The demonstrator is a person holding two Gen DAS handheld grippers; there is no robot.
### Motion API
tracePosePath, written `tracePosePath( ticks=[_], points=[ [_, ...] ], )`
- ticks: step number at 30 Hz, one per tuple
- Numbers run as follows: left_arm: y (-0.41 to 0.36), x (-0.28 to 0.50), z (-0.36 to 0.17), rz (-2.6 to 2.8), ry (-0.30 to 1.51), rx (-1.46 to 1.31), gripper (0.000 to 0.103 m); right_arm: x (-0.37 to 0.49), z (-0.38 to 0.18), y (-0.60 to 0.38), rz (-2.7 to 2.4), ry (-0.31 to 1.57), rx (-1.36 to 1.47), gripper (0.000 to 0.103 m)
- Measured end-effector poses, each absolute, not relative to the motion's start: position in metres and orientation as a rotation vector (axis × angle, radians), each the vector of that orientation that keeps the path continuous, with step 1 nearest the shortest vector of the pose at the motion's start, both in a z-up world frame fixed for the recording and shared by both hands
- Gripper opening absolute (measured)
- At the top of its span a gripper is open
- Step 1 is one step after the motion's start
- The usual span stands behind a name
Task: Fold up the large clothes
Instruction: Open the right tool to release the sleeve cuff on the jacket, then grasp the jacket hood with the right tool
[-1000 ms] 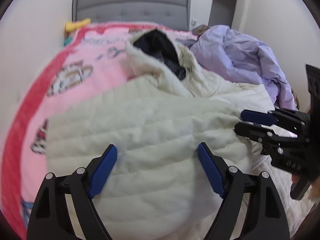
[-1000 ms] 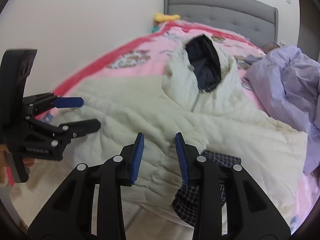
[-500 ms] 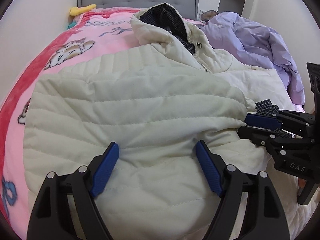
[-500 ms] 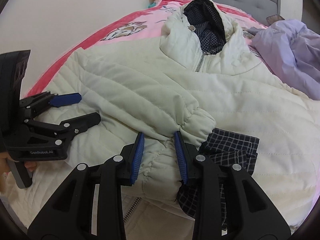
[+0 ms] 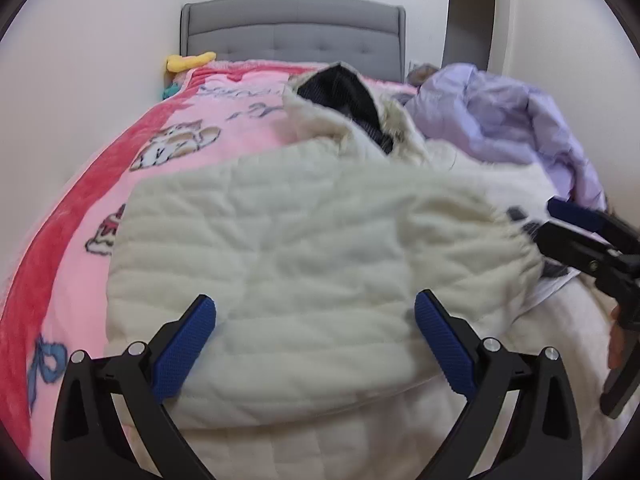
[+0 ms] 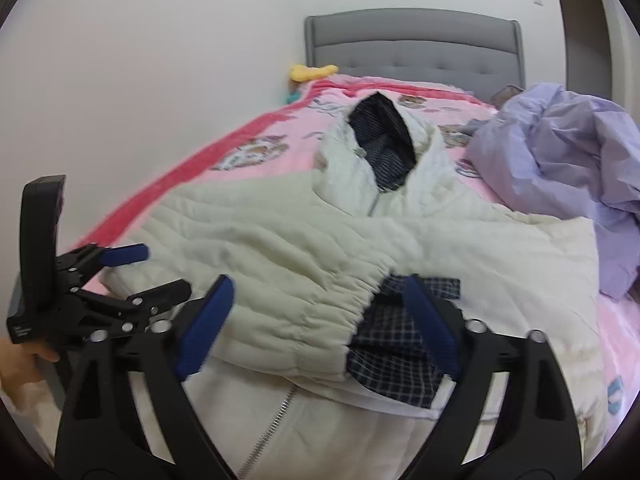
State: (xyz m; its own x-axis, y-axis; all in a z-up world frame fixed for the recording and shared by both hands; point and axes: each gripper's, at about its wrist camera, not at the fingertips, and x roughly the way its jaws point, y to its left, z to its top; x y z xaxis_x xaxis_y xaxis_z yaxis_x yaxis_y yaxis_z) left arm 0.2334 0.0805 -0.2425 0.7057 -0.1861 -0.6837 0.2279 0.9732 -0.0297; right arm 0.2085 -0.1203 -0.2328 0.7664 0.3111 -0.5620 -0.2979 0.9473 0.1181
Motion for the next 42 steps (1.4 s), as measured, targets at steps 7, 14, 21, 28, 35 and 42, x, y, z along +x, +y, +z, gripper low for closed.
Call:
tracePosePath(
  ticks=[7, 14, 21, 28, 35, 42],
  points=[
    [0.083, 0.242, -0.265, -0.217, 0.8, 0.04, 0.099, 0.233, -0.277, -0.115, 0.288, 0.833, -0.007, 0.085],
    [0.082, 0.239, -0.262, -0.22, 0.804, 0.057, 0.099, 0.238, -0.279, -0.115, 0.269, 0.858, 0.004, 0.095],
    [0.068, 0.224, -0.221, -0.271, 0.72, 0.104, 0.098, 0.229, -0.242, -0.133, 0.283, 0.738, 0.042, 0.095],
    [0.06, 0.286, -0.248, -0.294, 0.881, -0.027, 0.099, 0.274, -0.257, -0.141, 0.261, 0.784, -0.055, 0.095],
    [0.054, 0.285, -0.245, -0.251, 0.855, -0.024, 0.099, 0.295, -0.259, -0.148, 0.283, 0.881, 0.031, 0.095],
    [0.047, 0.303, -0.165, -0.324, 0.712, 0.105, 0.098, 0.295, -0.165, -0.147, 0.223, 0.554, -0.096, 0.095]
  ],
)
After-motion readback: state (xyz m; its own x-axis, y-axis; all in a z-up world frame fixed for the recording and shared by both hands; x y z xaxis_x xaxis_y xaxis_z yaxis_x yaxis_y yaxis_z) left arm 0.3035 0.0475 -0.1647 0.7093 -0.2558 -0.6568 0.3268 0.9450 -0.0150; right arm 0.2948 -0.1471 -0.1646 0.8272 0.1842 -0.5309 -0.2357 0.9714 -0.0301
